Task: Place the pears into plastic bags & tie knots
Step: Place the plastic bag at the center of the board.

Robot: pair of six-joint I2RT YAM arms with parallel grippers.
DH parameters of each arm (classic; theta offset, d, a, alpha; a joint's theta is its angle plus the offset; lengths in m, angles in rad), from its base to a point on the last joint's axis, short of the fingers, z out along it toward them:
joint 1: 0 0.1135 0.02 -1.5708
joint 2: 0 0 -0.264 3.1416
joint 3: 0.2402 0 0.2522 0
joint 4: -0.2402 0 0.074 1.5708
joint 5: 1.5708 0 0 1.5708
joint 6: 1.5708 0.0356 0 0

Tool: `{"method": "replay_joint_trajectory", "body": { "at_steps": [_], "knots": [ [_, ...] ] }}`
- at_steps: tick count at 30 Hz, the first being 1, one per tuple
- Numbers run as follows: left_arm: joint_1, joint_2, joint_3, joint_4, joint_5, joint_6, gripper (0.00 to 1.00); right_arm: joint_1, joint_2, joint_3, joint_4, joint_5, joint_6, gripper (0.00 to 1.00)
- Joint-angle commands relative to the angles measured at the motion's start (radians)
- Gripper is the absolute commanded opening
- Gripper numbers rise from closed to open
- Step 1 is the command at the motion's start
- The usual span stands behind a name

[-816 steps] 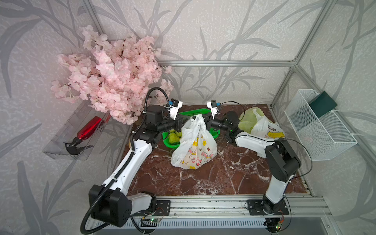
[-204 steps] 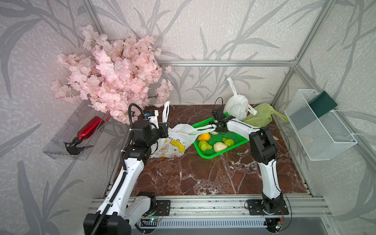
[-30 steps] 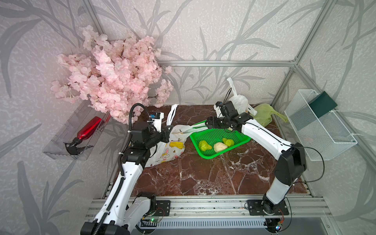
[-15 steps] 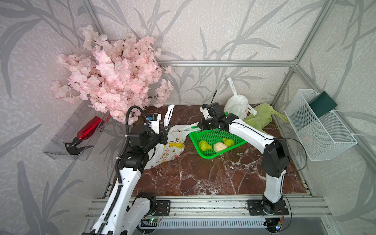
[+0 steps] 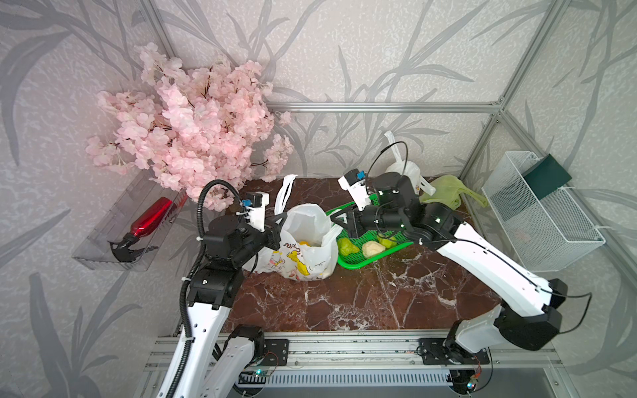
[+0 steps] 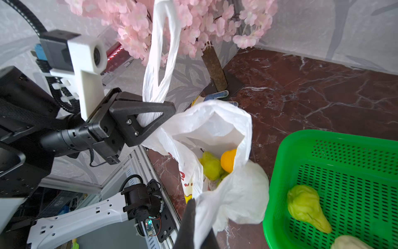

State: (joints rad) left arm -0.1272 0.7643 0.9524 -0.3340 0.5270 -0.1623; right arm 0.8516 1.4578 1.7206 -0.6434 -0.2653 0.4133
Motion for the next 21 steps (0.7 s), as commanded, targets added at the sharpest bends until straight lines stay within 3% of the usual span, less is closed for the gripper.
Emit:
{"method": "replay_joint_trajectory", "body": {
  "at_steps": [1, 7, 12, 14, 16, 21],
  "knots": [
    [-0.015, 0.037, -0.022, 0.095, 0.136, -0.088, 0.0, -0.08, -0.034, -0.051, -0.012, -0.012, 0.029, 0.03],
    [-0.015, 0.16, -0.139, 0.386, 0.259, -0.114, 0.0, -0.266, 0.041, -0.116, 0.041, -0.04, 0.011, 0.05],
    [-0.014, 0.269, -0.143, 0.534, 0.294, -0.16, 0.0, -0.273, 0.071, -0.066, -0.033, 0.005, -0.096, 0.19],
    [-0.013, 0.297, -0.129, 0.522, 0.252, -0.188, 0.0, -0.273, 0.05, -0.087, -0.032, 0.003, -0.106, 0.33],
    [-0.01, 0.308, -0.113, 0.455, 0.182, -0.195, 0.0, -0.276, 0.0, -0.153, -0.005, 0.02, -0.109, 0.54],
    [0.025, 0.303, -0.093, 0.306, 0.036, -0.172, 0.0, -0.314, -0.169, -0.351, 0.088, -0.004, -0.105, 0.83]
  ]
}}
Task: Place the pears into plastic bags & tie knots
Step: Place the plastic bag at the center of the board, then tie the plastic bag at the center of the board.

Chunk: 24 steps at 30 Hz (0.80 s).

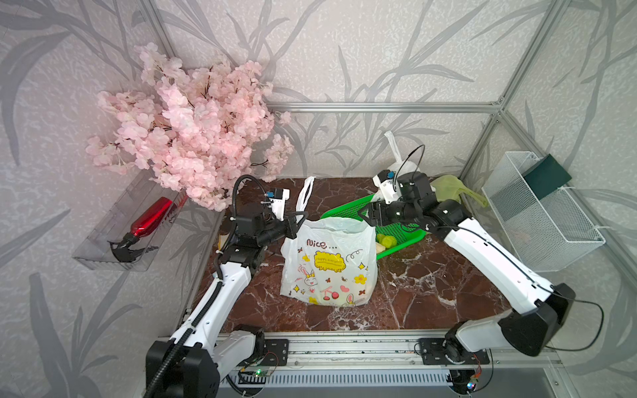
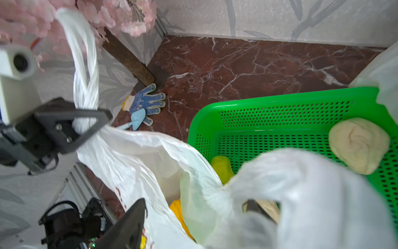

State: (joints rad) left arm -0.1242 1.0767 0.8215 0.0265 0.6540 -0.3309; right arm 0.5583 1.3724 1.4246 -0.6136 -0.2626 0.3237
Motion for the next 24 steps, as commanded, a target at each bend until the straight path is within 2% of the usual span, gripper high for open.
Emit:
{"method": "replay_joint_trajectory", "body": {
  "at_steps": [1, 5, 10, 13, 18, 24],
  "knots": [
    [0.026, -0.005, 0.039, -0.053, -0.089, -0.009, 0.0, -0.027, -0.112, -0.089, 0.07, -0.011, -0.026, 0.86],
    [0.026, 0.02, 0.049, -0.032, -0.055, -0.043, 0.0, -0.049, -0.19, -0.24, 0.152, -0.031, -0.054, 0.92],
    [0.026, 0.021, 0.052, -0.037, -0.043, -0.049, 0.0, -0.062, -0.223, -0.511, 0.533, -0.067, -0.02, 0.98],
    [0.026, 0.017, 0.05, -0.057, -0.039, -0.038, 0.0, -0.061, -0.185, -0.571, 0.723, -0.073, 0.007, 1.0],
    [0.026, 0.011, 0.047, -0.079, -0.039, -0.028, 0.0, -0.062, -0.126, -0.682, 0.995, -0.06, 0.022, 0.98],
    [0.027, 0.0, 0.049, -0.094, -0.05, -0.01, 0.0, -0.062, -0.088, -0.731, 1.17, -0.162, 0.058, 0.95]
  ]
}}
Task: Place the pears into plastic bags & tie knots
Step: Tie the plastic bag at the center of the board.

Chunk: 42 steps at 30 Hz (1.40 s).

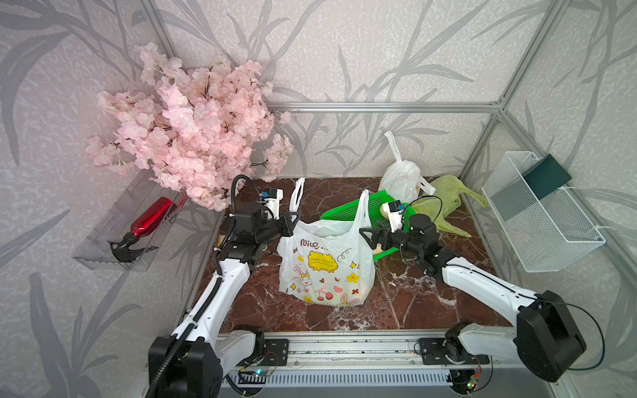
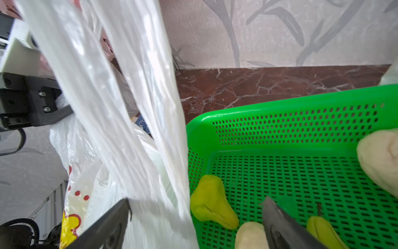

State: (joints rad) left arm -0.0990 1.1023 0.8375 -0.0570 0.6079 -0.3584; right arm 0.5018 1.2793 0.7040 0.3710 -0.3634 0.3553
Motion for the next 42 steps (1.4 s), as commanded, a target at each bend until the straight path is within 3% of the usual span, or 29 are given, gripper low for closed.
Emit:
{"method": "replay_joint_trajectory", "body": {
  "at_steps": [1, 6, 11, 12, 15, 19, 22, 25, 29, 33, 37, 42],
  "knots": [
    [0.001, -0.026, 0.034, -0.01, -0.005, 0.018, 0.0, -0.005, 0.009, -0.01, 0.199, -0.074, 0.029, 0.95],
    [0.0, -0.014, 0.036, -0.008, -0.001, 0.013, 0.0, 0.003, 0.027, -0.001, 0.221, -0.112, 0.033, 0.93],
    [0.002, -0.005, 0.047, -0.009, 0.005, 0.009, 0.0, 0.069, 0.021, 0.022, 0.112, -0.001, -0.079, 0.85],
    [0.001, -0.005, 0.048, -0.008, 0.007, 0.01, 0.0, 0.073, 0.024, 0.018, 0.12, 0.017, -0.079, 0.79],
    [0.002, -0.005, 0.047, -0.014, 0.007, 0.027, 0.0, 0.073, 0.025, 0.003, 0.167, 0.044, -0.059, 0.49],
    [0.0, 0.016, 0.074, -0.085, 0.026, 0.087, 0.0, 0.083, 0.019, 0.021, 0.192, 0.039, -0.058, 0.17],
    [-0.002, 0.054, 0.127, -0.179, 0.107, 0.153, 0.0, 0.096, 0.009, 0.066, 0.103, 0.028, -0.128, 0.0],
    [-0.041, 0.123, 0.23, -0.339, 0.235, 0.27, 0.0, 0.134, 0.009, 0.15, -0.121, 0.027, -0.289, 0.0],
    [-0.084, 0.25, 0.395, -0.612, 0.315, 0.463, 0.0, 0.181, 0.028, 0.269, -0.39, 0.029, -0.509, 0.0],
    [-0.119, 0.34, 0.475, -0.735, 0.363, 0.583, 0.0, 0.195, 0.077, 0.397, -0.577, 0.034, -0.642, 0.0],
    [-0.158, 0.362, 0.488, -0.709, 0.475, 0.635, 0.1, 0.214, 0.158, 0.514, -0.681, 0.013, -0.693, 0.0],
    [-0.163, 0.317, 0.391, -0.457, 0.548, 0.519, 0.22, 0.239, 0.232, 0.586, -0.717, -0.003, -0.695, 0.0]
  ]
}}
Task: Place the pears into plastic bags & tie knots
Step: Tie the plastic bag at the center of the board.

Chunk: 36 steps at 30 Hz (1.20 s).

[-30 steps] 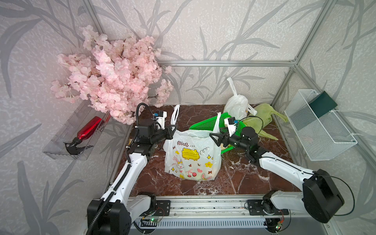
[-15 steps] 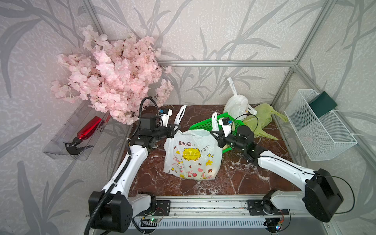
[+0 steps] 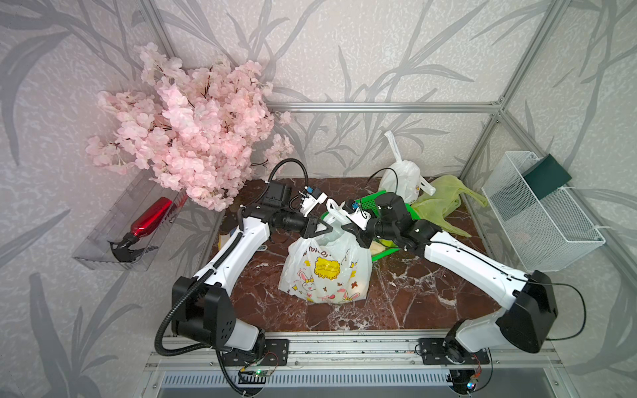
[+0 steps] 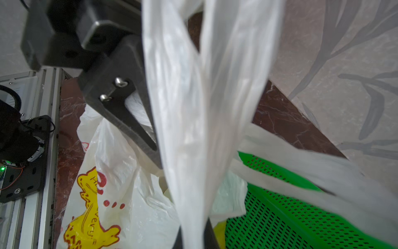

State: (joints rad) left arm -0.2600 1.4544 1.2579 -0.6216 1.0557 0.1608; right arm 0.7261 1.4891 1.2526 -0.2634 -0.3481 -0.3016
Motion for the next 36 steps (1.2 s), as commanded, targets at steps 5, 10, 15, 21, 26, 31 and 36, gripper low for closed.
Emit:
{"method": "replay_joint_trajectory", "body": {
  "at_steps": [5, 10, 15, 21, 26, 31, 36],
  "knots": [
    [-0.007, -0.041, -0.046, 0.165, 0.119, -0.031, 0.31, 0.018, 0.049, 0.061, -0.076, -0.067, 0.004, 0.0],
    [-0.031, -0.038, -0.05, 0.21, 0.116, -0.057, 0.37, 0.031, 0.071, 0.09, -0.084, -0.102, 0.027, 0.0],
    [-0.039, -0.027, -0.043, 0.223, 0.124, -0.067, 0.44, 0.033, 0.092, 0.106, -0.105, -0.109, 0.025, 0.0],
    [-0.038, -0.012, -0.029, 0.175, 0.096, -0.035, 0.18, 0.013, 0.082, 0.125, -0.1, -0.114, 0.108, 0.15],
    [-0.03, -0.016, -0.032, 0.173, -0.054, -0.009, 0.0, -0.112, -0.003, 0.096, -0.01, -0.281, 0.439, 0.48],
    [-0.03, -0.048, -0.059, 0.256, -0.177, -0.015, 0.0, -0.218, 0.041, 0.175, -0.015, -0.296, 0.89, 0.52],
    [-0.033, -0.073, -0.076, 0.262, -0.2, 0.015, 0.0, -0.211, 0.1, 0.243, -0.065, -0.251, 1.079, 0.54]
  ]
}}
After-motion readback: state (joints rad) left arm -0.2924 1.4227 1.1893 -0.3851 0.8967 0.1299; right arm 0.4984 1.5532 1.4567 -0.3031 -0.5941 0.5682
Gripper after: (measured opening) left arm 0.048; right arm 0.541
